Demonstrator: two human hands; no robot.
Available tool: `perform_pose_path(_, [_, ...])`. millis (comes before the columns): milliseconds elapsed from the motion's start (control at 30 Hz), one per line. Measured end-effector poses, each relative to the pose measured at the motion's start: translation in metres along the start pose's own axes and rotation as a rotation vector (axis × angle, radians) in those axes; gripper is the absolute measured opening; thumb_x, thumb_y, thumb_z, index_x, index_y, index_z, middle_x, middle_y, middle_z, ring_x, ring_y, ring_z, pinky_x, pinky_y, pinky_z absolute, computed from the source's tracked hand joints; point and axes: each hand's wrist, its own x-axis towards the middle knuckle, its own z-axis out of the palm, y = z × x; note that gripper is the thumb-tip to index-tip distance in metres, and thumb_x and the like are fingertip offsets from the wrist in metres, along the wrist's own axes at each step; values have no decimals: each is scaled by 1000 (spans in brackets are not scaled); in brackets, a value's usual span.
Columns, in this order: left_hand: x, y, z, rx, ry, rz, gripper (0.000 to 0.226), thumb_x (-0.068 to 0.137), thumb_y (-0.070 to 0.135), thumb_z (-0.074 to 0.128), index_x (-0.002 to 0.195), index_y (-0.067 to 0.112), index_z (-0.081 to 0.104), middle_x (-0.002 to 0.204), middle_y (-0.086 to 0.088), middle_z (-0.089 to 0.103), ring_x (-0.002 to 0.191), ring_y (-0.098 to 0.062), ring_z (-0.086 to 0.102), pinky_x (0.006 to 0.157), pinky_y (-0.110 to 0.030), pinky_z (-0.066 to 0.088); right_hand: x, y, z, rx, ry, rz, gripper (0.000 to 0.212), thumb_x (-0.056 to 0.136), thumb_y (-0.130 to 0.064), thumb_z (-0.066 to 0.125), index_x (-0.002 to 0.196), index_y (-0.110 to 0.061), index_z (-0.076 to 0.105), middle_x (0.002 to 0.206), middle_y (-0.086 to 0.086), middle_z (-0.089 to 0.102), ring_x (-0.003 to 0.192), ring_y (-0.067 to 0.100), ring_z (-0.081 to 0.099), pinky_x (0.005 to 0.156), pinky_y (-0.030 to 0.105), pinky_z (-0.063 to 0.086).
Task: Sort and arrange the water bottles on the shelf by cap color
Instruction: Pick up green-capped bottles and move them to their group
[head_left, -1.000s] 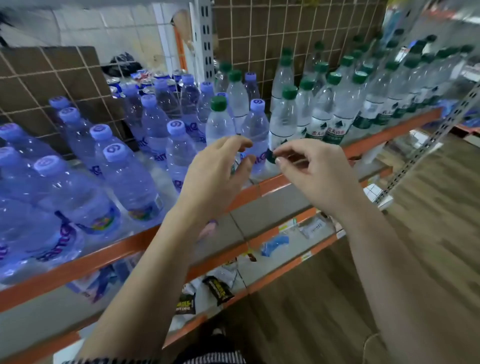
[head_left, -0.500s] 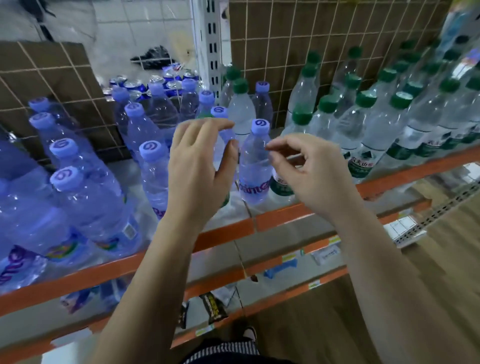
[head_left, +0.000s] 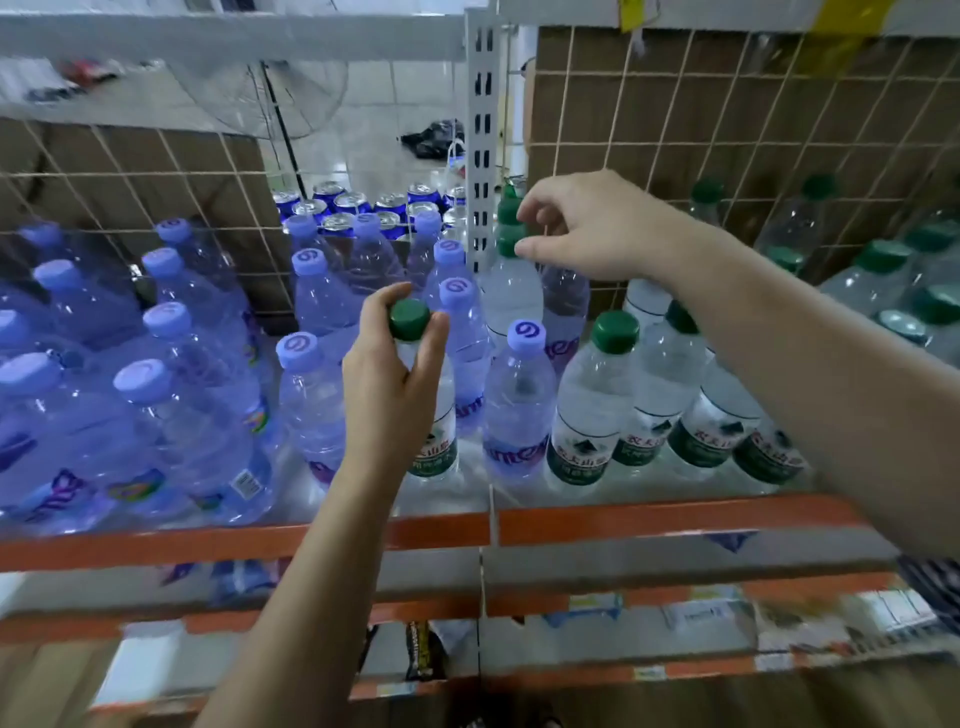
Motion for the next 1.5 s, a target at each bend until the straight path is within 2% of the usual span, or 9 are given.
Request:
perform_pose_path(167, [-4, -5, 5, -22, 66, -59, 37, 90, 51, 56, 90, 15, 62, 77, 6, 64, 71, -7, 56, 66, -15, 39, 44, 18, 10, -30, -207, -54, 58, 90, -47, 63, 134, -10, 54, 129, 9, 60, 112, 25, 58, 93, 33, 48])
perform_pose_path(400, [5, -10, 6, 3, 36, -58, 38, 91, 54, 52, 86, 17, 59, 71, 3, 61, 66, 0, 53, 61, -11, 37, 64, 33, 38, 2, -176, -97, 45, 85, -45, 70, 103, -4, 61, 94, 12, 62, 82, 25, 57, 59, 29, 38])
perform_pose_path(600, [42, 8, -8, -63, 57, 36, 33, 88, 58, 48, 83, 27, 60, 72, 8, 64, 66, 0, 55, 63, -13, 39, 64, 37, 23, 56, -149, -100, 35, 84, -47, 70, 86, -14, 59, 79, 4, 58, 71, 19, 55, 54, 29, 37])
perform_pose_path(700, [74, 35, -17, -96, 63, 116, 27, 89, 57, 50, 72, 37, 56, 65, 14, 61, 62, 0, 55, 66, -23, 45, 55, 38, 1, 111, -75, -94, 37, 84, -48, 70, 88, -12, 61, 81, 4, 59, 70, 17, 55, 56, 29, 37])
perform_pose_path(867, [123, 87, -12, -222, -61, 163, 40, 85, 61, 56, 73, 23, 61, 66, -1, 69, 70, -35, 67, 74, -57, 55, 27, 54, -45, 392, 101, -24, 39, 84, -45, 71, 94, -8, 65, 91, 19, 68, 81, 32, 64, 77, 44, 53])
perform_pose_path(967, [143, 121, 6, -256, -140, 253, 40, 87, 58, 56, 70, 23, 63, 68, -4, 71, 68, -37, 67, 74, -56, 56, 11, 70, -67, 570, 235, 27, 43, 89, -44, 65, 107, -5, 62, 105, 23, 67, 88, 34, 66, 83, 53, 53])
perform_pose_path(1067, [152, 158, 34, -265, -172, 322, 41, 90, 55, 53, 69, 21, 62, 63, 1, 71, 66, -37, 66, 69, -48, 55, 0, 90, -87, 802, 373, 65, 31, 97, -36, 57, 113, -10, 58, 101, 6, 67, 89, 16, 68, 75, 36, 58])
perform_pose_path(1200, [160, 200, 79, -260, -238, 385, 58, 92, 54, 52, 83, -3, 60, 63, -2, 72, 63, -38, 66, 56, -42, 53, -15, 137, -118, 811, 554, 122, 28, 98, -44, 51, 109, -18, 54, 105, 5, 64, 94, 16, 60, 92, 39, 51])
perform_pose_path(1500, [159, 288, 210, -357, -281, 346, 42, 93, 57, 51, 75, 19, 58, 63, 2, 70, 70, -35, 69, 64, -32, 54, -57, 282, -199, 818, 751, 48, 23, 91, -45, 52, 94, -24, 45, 76, 1, 72, 82, 26, 68, 86, 55, 54])
